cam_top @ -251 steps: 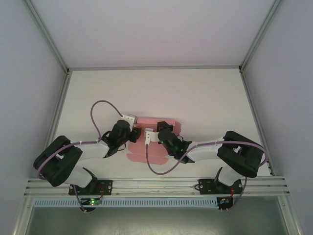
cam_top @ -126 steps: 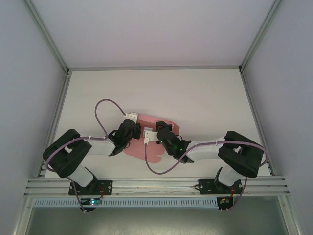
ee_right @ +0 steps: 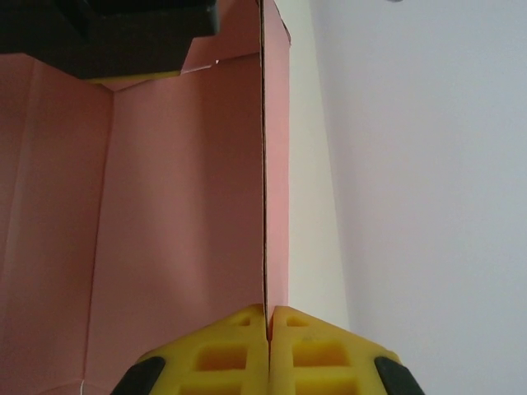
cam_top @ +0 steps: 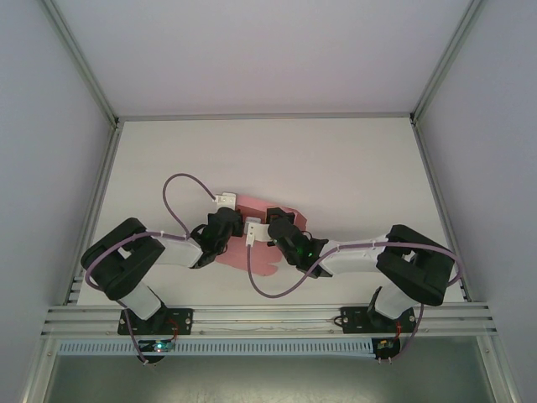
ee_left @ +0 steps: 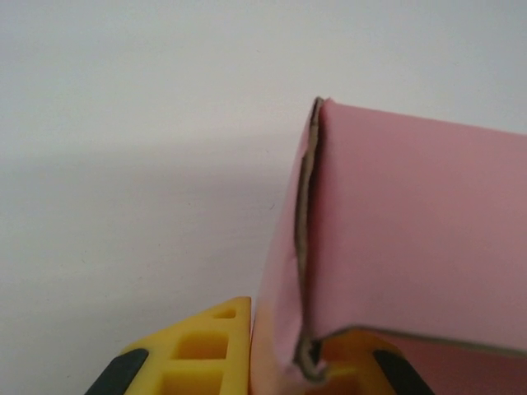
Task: Assemble paper box
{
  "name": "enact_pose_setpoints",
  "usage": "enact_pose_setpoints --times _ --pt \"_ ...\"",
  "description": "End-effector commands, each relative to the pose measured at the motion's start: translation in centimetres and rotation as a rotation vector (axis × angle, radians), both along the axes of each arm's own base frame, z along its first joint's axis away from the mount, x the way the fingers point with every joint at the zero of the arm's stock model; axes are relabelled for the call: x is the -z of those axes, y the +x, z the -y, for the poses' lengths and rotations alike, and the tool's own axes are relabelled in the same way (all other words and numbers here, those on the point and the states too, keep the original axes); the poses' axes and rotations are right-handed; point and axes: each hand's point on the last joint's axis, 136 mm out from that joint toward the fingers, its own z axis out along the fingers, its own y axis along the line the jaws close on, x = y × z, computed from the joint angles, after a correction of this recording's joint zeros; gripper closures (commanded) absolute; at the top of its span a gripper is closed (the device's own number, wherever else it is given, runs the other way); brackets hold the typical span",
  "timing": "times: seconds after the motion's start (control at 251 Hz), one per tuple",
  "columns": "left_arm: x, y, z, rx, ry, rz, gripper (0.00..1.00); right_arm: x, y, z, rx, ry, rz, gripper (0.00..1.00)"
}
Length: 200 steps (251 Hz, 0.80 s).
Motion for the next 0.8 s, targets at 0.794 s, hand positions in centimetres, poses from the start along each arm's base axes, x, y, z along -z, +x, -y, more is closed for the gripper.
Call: enact_pose_setpoints --times 0.794 --pt "3.6 -1.2 -8.2 -0.336 0.205 -0.108 1.0 4.2 -1.0 3.7 0.065 -0.151 -0.112 1.0"
